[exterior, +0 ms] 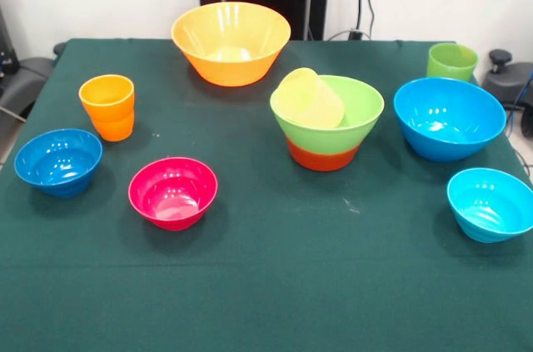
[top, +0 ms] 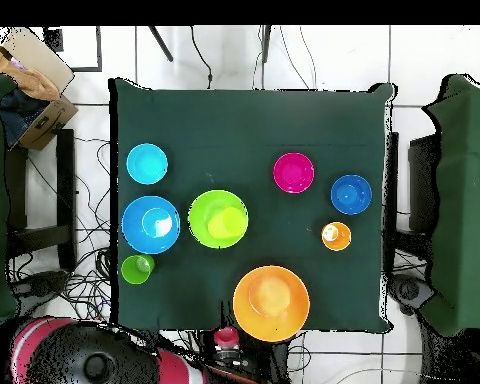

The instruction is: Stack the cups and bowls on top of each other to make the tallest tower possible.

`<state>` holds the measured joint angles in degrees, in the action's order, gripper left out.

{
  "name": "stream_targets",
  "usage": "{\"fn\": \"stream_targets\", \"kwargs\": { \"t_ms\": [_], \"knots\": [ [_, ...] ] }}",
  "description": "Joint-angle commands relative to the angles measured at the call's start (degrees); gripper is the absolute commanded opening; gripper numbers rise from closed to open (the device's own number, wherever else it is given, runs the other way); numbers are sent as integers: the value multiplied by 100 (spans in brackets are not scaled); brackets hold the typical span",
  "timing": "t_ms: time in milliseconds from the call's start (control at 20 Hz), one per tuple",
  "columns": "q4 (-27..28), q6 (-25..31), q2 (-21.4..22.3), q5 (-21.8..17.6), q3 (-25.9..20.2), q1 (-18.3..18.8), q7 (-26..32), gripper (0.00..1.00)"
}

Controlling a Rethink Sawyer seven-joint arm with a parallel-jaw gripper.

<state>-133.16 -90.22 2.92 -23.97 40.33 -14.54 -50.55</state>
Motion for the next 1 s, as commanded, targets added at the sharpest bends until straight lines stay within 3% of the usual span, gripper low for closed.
{"fn": "stream_targets", "kwargs": {
  "t_ms": [50, 350, 550, 700, 800, 950, 1000],
  "knots": [
    [58, 558, -1367, 785, -558, -428, -574, 100],
    [-45, 284, -1389, 1223, -425, -685, -734, 100],
    [-266, -50, -1598, 2339, -371, -1024, -540, 100],
    [-268, -67, -1732, 2836, -336, -1200, -526, 100],
    [-169, 273, -1659, 2647, -342, -1187, -677, 100],
    [137, 1200, -1151, 1278, -450, -709, -1290, 100],
    [207, 1138, -1247, 1221, -348, -788, -1170, 100]
  ]
}}
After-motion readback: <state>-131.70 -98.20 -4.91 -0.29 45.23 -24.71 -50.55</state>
